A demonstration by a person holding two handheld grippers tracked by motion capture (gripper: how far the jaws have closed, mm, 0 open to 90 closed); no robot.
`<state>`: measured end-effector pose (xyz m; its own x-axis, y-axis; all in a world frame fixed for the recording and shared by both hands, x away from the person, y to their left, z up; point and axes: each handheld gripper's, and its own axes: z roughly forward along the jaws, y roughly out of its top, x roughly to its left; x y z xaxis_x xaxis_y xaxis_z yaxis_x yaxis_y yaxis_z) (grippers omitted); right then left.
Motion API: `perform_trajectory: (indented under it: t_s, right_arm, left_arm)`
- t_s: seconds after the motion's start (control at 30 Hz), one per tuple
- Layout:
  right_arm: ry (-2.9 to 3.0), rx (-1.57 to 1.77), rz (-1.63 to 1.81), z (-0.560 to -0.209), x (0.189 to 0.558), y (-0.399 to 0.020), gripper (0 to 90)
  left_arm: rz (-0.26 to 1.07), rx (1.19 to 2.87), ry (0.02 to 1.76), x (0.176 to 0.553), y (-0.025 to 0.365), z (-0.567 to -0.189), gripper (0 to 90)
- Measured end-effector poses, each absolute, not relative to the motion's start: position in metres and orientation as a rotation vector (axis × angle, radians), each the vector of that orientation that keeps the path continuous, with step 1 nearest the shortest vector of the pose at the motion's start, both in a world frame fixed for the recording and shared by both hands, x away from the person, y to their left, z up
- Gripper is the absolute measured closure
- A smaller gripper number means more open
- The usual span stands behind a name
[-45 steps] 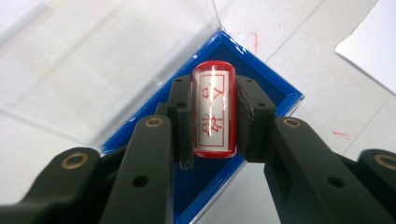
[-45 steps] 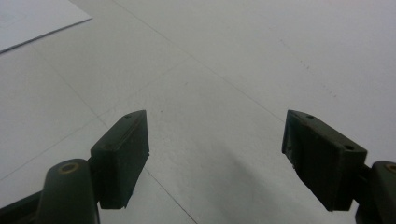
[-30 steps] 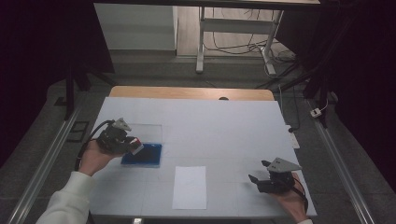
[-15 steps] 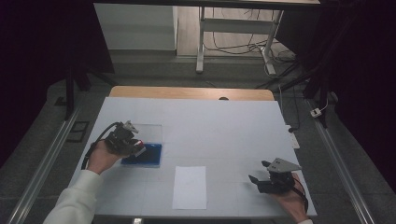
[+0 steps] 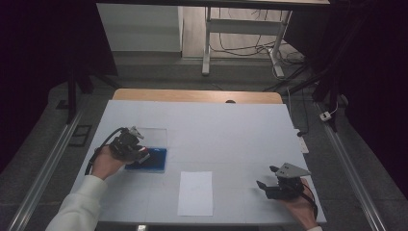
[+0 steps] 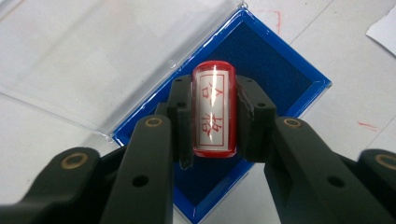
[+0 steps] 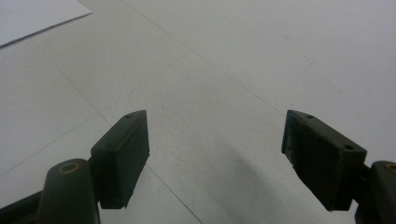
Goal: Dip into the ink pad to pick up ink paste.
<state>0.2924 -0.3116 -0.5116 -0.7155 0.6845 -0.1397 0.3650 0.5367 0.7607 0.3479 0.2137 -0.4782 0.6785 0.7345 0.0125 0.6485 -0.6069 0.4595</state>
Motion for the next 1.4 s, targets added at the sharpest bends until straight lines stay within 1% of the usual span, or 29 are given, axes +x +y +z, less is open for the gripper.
perform_trajectory:
  t_s: [0.57,0.73,1.03,1.13,1.4]
  right_arm:
    - [2.352,0.858,1.032,-0.511,0.292,-0.311,22.8]
    - [2.355,0.853,1.033,-0.511,0.292,-0.311,22.8]
    - [2.359,0.853,1.032,-0.511,0.291,-0.311,22.8]
    - [2.36,0.852,1.029,-0.512,0.291,-0.311,22.8]
    - [2.369,0.843,1.021,-0.512,0.291,-0.309,22.9]
  left_arm:
    - [0.24,2.493,1.095,0.351,0.212,-0.48,70.0]
    - [0.26,2.542,1.086,0.352,0.206,-0.478,70.2]
    - [0.259,2.581,1.1,0.355,0.201,-0.48,70.5]
    - [0.241,2.573,1.108,0.356,0.202,-0.481,70.6]
    - [0.245,2.582,1.117,0.356,0.2,-0.482,70.8]
